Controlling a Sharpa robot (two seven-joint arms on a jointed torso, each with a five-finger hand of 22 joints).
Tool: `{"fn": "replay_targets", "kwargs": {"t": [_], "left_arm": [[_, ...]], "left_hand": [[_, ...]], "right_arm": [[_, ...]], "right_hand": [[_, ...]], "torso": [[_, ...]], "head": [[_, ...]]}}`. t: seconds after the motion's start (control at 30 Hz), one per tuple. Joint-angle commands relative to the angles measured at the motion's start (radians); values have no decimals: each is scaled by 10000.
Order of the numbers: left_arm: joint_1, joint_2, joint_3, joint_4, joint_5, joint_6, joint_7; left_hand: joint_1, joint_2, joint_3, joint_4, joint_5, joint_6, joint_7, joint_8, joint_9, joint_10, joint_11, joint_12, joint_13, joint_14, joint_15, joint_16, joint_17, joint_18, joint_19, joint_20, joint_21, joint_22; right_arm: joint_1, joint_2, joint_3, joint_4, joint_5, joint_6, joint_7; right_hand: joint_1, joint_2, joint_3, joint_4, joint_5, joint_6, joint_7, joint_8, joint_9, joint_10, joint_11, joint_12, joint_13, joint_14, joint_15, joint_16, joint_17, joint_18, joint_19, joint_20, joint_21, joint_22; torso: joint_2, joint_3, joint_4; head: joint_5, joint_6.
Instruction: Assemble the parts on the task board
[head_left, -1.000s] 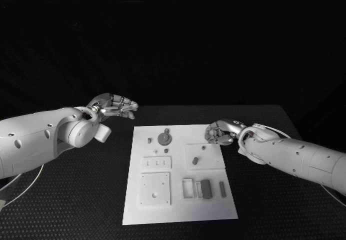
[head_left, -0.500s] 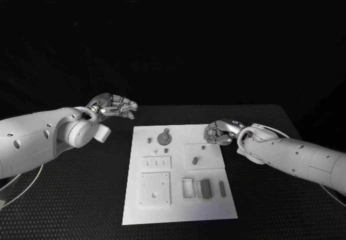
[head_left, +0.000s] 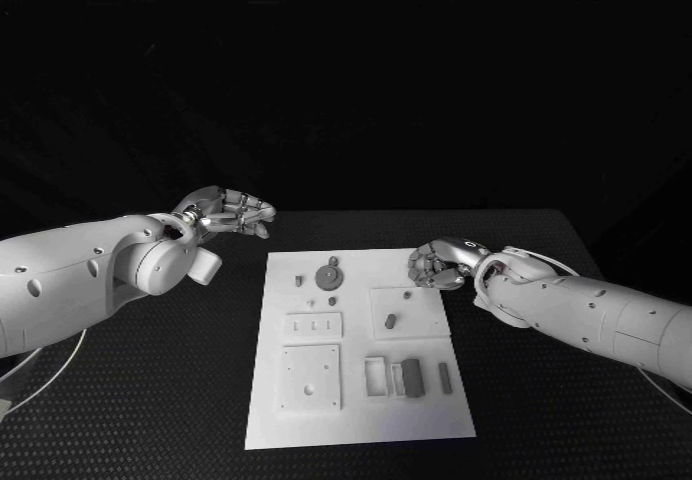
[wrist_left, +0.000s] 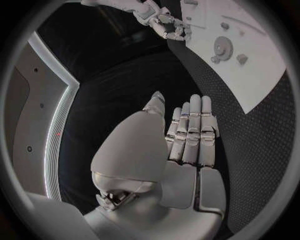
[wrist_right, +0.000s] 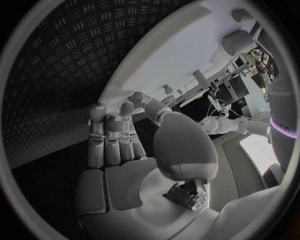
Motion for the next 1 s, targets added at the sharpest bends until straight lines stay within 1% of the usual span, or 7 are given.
{"fn": "replay_targets", "kwargs": {"t": [0.03,0.23,0.4,0.67,0.93,1.0], "left_arm": [[5,15,6,12,-28,96,62],[5,8,6,11,-28,103,62],[5,18,7,9,-28,112,67],[5,25,7,11,-28,124,68],[5,36,8,8,-28,144,67],[5,36,8,7,-28,146,63]], "left_hand": [[-94,-13,-14,12,12,-51,110,-63,8,18,58,-50,10,76,-2,-34,11,22,70,-3,-57,17],[-93,-12,-14,11,12,-51,110,-63,8,18,57,-51,10,77,-2,-36,14,22,71,-3,-59,18],[-92,-11,-13,11,12,-50,109,-63,9,20,57,-51,11,78,-2,-39,16,22,71,-3,-60,19],[-92,-8,-13,13,11,-49,108,-62,10,24,56,-50,13,80,-2,-42,20,22,73,-3,-63,21],[-93,-6,-13,13,11,-47,106,-60,12,28,55,-50,15,82,-2,-45,23,22,75,-3,-65,22],[-93,-6,-13,13,11,-46,105,-60,12,29,54,-49,15,82,-2,-46,24,22,75,-2,-65,23]], "right_arm": [[-8,3,-5,-50,-16,116,110],[-8,30,-4,-225,-43,-114,113],[-8,50,-4,-218,-43,-127,125],[-8,143,-4,-201,-42,-157,97],[-8,261,-5,-287,-73,-207,87],[-8,278,-5,-269,-73,-215,84]], "right_hand": [[96,5,26,-42,31,-50,15,-38,-11,-243,-28,43,-14,-61,-2,58,-14,680,-83,6,54,213],[237,55,67,-52,32,-55,21,-40,-13,-273,-25,61,-28,-83,-1,70,-19,680,-109,9,64,214],[311,73,78,-53,29,-80,22,-53,-19,-274,-24,79,-34,-84,1,81,-20,680,-113,9,77,215],[205,28,-5,-16,17,-90,30,-57,-21,-259,-17,119,-42,-70,7,109,-23,680,-99,29,110,216],[164,36,-25,-10,22,-69,46,-46,-18,-229,-8,155,-44,-45,12,132,-25,680,-75,25,134,214],[154,35,-29,-9,22,-62,51,-43,-17,-222,-4,164,-45,-38,16,137,-26,680,-69,23,140,214]], "torso": [[5,1,0],[0,1,2],[2,3,6],[1,3,-12],[-2,-3,2],[2,1,3]], "head": [[6,-7],[16,-9],[20,-10],[28,-5],[11,1],[18,-2]]}}
